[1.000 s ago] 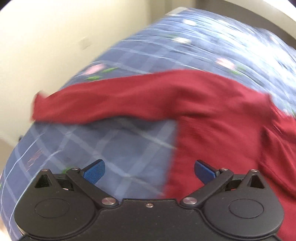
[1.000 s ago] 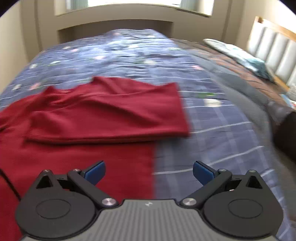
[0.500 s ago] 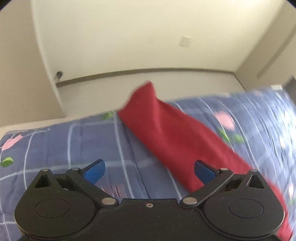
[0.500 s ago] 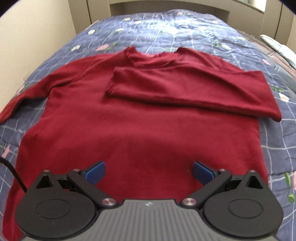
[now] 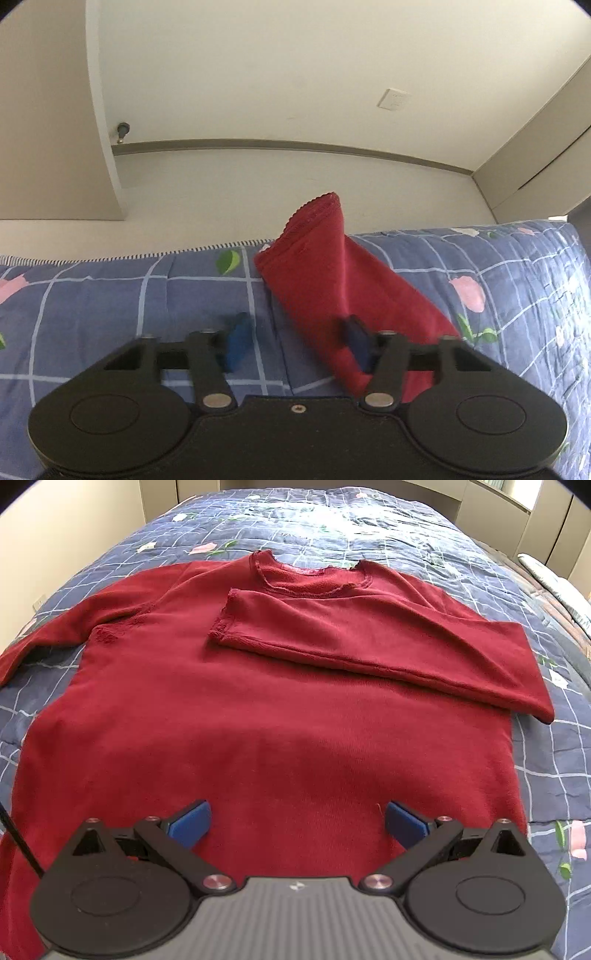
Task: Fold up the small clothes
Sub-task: 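Grasp the other sleeve cuff with the left gripper and lift it, then carry the sleeve over the chest onto the first sleeve, open left gripper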
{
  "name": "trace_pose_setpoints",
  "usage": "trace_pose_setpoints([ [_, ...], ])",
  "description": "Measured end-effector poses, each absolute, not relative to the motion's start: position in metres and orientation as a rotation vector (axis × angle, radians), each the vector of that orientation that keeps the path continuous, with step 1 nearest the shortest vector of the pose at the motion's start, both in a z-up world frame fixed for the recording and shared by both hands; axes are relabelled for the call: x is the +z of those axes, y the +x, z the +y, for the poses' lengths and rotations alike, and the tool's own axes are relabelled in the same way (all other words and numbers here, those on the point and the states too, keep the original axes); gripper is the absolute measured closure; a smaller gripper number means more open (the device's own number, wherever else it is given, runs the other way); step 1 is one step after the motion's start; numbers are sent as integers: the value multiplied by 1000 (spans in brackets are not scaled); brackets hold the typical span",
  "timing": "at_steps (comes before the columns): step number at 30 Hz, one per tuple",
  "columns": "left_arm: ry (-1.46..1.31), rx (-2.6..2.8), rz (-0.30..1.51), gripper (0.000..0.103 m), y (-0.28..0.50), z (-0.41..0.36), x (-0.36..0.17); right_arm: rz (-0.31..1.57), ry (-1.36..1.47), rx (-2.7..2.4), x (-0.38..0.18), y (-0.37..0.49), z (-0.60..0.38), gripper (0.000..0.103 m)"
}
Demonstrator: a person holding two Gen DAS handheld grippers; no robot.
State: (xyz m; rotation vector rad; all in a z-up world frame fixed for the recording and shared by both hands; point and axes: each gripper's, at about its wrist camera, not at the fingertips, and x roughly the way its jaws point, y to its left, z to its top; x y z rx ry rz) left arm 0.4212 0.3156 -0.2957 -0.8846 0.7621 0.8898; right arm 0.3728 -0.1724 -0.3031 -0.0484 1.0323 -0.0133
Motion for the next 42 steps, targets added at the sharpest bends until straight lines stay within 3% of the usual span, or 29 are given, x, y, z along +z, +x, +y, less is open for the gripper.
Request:
trace_pose_setpoints([
  [3, -908, 862, 749, 86, 422, 318, -297, 1030, -56, -9, -298, 372, -172, 0],
  [6, -856, 851, 735, 95, 427, 312, -289, 1026, -57, -7, -297, 372, -174, 0],
  [19, -361, 558, 479, 96, 462, 217, -188, 941, 17, -7, -282, 373, -210, 0],
  [28, -295, 282, 380, 96, 495, 88, -142, 908, 57, -85, -272, 375, -279, 0],
  [34, -196, 71, 403, 96, 507, -13, -146, 917, 71, -161, -276, 366, -329, 0],
  [42, -67, -139, 546, 96, 509, -114, -209, 943, 91, -225, -288, 355, -375, 0],
])
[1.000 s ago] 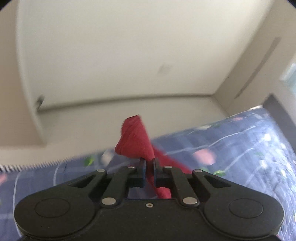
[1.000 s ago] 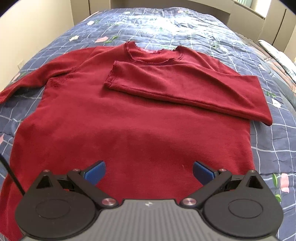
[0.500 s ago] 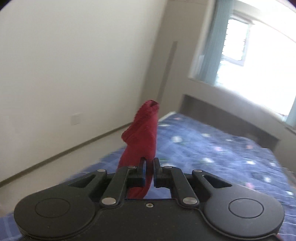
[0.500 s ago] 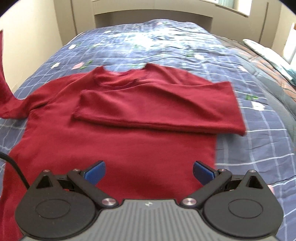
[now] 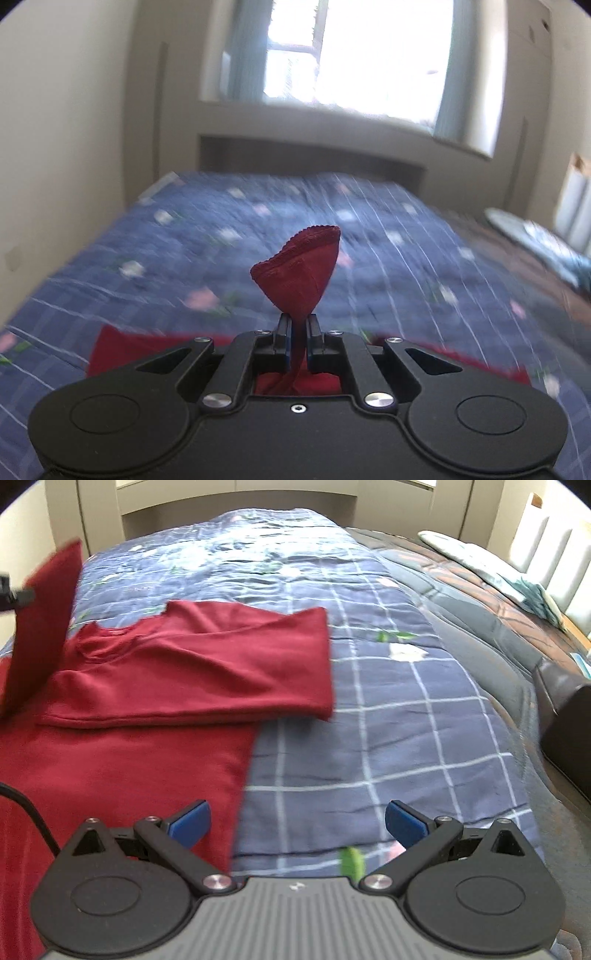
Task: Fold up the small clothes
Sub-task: 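Carry the sleeve over the chest onto the first sleeve, open left gripper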
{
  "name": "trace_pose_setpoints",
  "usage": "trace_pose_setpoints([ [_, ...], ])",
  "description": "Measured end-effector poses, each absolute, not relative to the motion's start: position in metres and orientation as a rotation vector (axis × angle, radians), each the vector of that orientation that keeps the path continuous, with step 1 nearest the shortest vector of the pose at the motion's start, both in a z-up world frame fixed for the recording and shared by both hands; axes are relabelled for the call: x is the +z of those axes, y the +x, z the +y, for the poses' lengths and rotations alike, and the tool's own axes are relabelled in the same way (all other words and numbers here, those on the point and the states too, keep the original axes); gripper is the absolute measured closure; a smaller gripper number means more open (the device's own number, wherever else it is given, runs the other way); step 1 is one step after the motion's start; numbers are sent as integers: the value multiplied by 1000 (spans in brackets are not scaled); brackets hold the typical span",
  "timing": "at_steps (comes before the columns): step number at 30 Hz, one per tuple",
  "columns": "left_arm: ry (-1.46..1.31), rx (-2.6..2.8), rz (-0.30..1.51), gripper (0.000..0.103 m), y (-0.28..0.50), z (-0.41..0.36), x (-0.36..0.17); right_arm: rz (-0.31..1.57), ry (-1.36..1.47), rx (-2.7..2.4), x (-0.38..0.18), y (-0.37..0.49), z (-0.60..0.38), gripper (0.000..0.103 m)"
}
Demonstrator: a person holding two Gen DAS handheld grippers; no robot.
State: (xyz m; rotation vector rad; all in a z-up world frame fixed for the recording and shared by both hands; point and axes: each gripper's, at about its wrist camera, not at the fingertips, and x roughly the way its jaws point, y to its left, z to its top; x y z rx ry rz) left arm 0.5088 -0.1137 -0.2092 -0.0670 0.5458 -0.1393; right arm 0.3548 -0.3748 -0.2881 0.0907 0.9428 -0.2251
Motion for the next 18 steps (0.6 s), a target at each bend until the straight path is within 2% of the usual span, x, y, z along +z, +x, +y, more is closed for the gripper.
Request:
trace_pose_setpoints([
  [5, -21, -202, 648, 96, 504, -138, -248, 943, 94, -225, -290, 356, -384, 0],
  [10, 13, -258, 727, 95, 488, -153, -263, 933, 89, -213, -290, 365, -389, 0],
  [18, 1, -285, 806, 85, 481, -155, -277, 911, 38, -172, -288, 393, -388, 0],
])
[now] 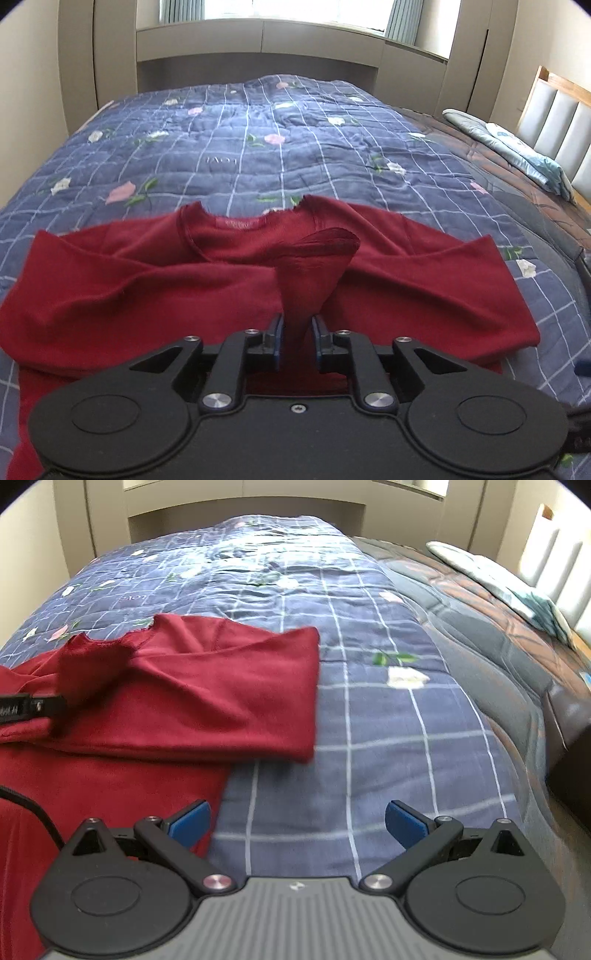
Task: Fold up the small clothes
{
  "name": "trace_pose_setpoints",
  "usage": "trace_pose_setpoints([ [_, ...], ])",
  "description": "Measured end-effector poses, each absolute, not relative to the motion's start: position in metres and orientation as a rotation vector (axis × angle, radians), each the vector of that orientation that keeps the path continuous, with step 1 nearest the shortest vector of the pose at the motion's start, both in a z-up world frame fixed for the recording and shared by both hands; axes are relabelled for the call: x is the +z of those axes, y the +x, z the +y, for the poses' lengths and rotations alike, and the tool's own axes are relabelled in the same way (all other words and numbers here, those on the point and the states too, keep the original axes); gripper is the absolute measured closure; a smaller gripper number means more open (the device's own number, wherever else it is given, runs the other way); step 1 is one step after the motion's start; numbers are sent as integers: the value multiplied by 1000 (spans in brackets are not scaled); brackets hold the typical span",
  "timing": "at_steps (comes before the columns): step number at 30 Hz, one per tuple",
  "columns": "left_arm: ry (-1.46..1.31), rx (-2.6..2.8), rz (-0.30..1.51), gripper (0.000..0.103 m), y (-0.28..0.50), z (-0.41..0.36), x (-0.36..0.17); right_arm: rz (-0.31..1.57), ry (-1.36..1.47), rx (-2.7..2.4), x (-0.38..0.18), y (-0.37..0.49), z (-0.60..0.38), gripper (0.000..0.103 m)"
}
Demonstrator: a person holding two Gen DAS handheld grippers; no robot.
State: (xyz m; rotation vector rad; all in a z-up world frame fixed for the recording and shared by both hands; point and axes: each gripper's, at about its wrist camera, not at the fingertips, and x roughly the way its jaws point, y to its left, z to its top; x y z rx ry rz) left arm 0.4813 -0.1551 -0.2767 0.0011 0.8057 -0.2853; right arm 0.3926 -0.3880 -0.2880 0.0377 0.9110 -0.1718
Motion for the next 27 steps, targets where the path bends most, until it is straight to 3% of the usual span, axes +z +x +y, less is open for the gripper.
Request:
trace_pose_setpoints([
  [4, -26, -296, 836, 75, 474, -150, -279, 888, 3, -138, -287, 410, -380, 0],
  [7, -72, -263, 849, 59, 464, -140, -279, 858, -8, -96, -286, 424, -372, 0],
  [9, -84, -237, 847, 40, 457, -131, -278, 842, -8, -52, -286, 434, -365, 0],
  [12, -64, -141, 839, 21, 445, -113, -275, 802, 4, 28, -283, 447, -353, 0],
  [18, -35, 102, 854, 9, 435, -57, -272, 763, 70, 172, -277, 477, -327, 13],
  [20, 4, 185, 868, 7, 437, -37, -274, 773, 116, 202, -279, 486, -323, 21],
  [24, 77, 308, 906, 7, 450, 2, -279, 841, 190, 263, -286, 502, -316, 24],
  [27, 85, 363, 947, 7, 463, 24, -284, 873, 200, 257, -291, 508, -311, 44],
])
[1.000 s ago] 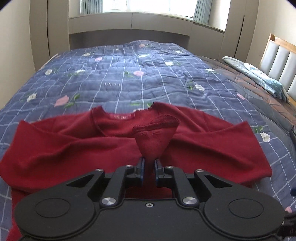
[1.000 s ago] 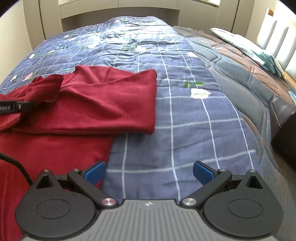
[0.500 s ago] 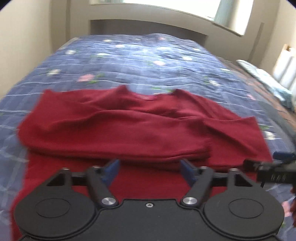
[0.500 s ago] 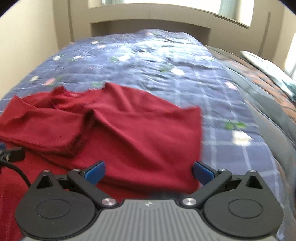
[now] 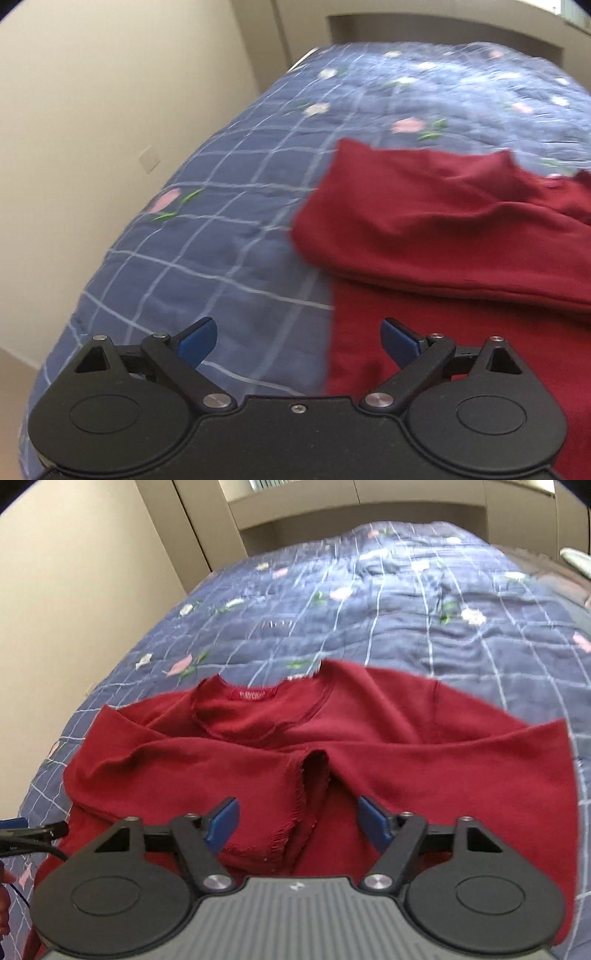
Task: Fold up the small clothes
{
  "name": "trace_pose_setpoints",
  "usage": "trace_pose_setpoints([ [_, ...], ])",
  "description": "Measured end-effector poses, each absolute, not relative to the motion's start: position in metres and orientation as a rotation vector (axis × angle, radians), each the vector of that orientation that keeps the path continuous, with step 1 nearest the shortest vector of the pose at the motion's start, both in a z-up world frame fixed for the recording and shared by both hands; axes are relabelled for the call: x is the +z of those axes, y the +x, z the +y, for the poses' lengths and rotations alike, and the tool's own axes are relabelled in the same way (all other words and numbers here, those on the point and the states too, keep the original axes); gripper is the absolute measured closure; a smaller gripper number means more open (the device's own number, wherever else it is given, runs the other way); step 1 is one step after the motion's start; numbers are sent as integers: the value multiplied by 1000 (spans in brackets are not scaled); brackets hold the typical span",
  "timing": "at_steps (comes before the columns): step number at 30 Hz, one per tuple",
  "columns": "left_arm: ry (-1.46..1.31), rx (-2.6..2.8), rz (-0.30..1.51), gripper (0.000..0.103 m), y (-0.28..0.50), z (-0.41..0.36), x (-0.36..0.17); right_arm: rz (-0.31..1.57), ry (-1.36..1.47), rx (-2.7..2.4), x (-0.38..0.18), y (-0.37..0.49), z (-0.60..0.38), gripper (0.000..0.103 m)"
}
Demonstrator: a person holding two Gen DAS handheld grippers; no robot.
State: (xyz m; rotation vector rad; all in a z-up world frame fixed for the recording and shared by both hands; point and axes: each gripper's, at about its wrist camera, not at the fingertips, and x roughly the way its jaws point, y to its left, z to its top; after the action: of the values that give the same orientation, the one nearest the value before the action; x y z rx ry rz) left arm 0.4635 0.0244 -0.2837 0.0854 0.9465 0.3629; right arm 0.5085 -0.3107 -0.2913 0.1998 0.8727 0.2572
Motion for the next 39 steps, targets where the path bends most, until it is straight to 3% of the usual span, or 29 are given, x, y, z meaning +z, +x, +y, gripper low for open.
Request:
trace_pose_setpoints([
  [2, 56, 370, 953, 7, 468, 35, -282, 894, 191, 254, -292, 512, -308, 82],
  [4, 5, 365, 946, 7, 469, 42, -279, 886, 216, 270, -289, 512, -310, 90],
  [7, -21, 351, 947, 7, 468, 42, -278, 809, 217, 295, -270, 510, -317, 92],
  [15, 219, 287, 961, 7, 475, 22, -288, 706, 262, 266, -229, 519, -341, 92],
  [28, 415, 179, 835, 18, 522, 18, -294, 766, 268, 209, -247, 511, -341, 91],
  [32, 435, 122, 825, 32, 524, 17, -294, 801, 292, 202, -254, 509, -341, 91],
  [34, 425, 90, 820, 52, 522, 17, -294, 813, 297, 203, -256, 508, -339, 90],
  [35, 411, 74, 820, 70, 522, 17, -293, 820, 301, 205, -257, 507, -338, 90],
  [36, 398, 65, 819, 81, 521, 17, -293, 827, 305, 207, -258, 505, -337, 90],
  [39, 347, 79, 802, 94, 518, 21, -292, 842, 312, 217, -260, 502, -334, 90],
])
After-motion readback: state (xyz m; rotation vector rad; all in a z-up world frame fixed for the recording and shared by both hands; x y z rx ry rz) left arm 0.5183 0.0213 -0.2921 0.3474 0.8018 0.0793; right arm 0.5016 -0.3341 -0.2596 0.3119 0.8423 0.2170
